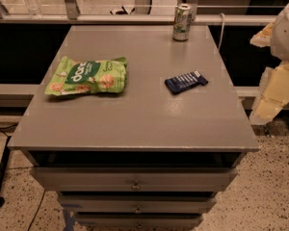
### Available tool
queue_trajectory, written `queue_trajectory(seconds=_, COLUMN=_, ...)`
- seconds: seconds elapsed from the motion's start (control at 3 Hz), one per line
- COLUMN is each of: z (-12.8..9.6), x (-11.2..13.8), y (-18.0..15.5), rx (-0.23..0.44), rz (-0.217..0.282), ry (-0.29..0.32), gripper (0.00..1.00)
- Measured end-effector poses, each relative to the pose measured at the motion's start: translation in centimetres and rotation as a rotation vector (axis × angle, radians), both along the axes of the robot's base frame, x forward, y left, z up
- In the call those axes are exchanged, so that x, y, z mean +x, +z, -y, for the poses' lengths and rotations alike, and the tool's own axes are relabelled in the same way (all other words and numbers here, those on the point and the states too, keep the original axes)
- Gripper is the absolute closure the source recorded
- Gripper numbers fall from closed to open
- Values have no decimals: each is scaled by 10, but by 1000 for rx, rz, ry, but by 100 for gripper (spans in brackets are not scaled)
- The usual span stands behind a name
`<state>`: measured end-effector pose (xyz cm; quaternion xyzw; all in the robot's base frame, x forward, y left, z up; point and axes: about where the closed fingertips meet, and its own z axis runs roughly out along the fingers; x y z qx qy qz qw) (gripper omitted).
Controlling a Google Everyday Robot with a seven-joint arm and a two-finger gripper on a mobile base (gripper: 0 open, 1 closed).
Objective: Pick green rice chip bag
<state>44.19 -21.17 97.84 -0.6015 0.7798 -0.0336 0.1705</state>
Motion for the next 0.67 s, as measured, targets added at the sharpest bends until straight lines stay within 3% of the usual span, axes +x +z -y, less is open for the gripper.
queue_trajectory(seconds=0.33, z=-27, x=18, y=-2, rx=99, rz=23, ry=21, gripper=0)
queue_trajectory(seconds=0.67, z=-66, x=39, y=-5, rx=251, rz=48, ry=44, gripper=0)
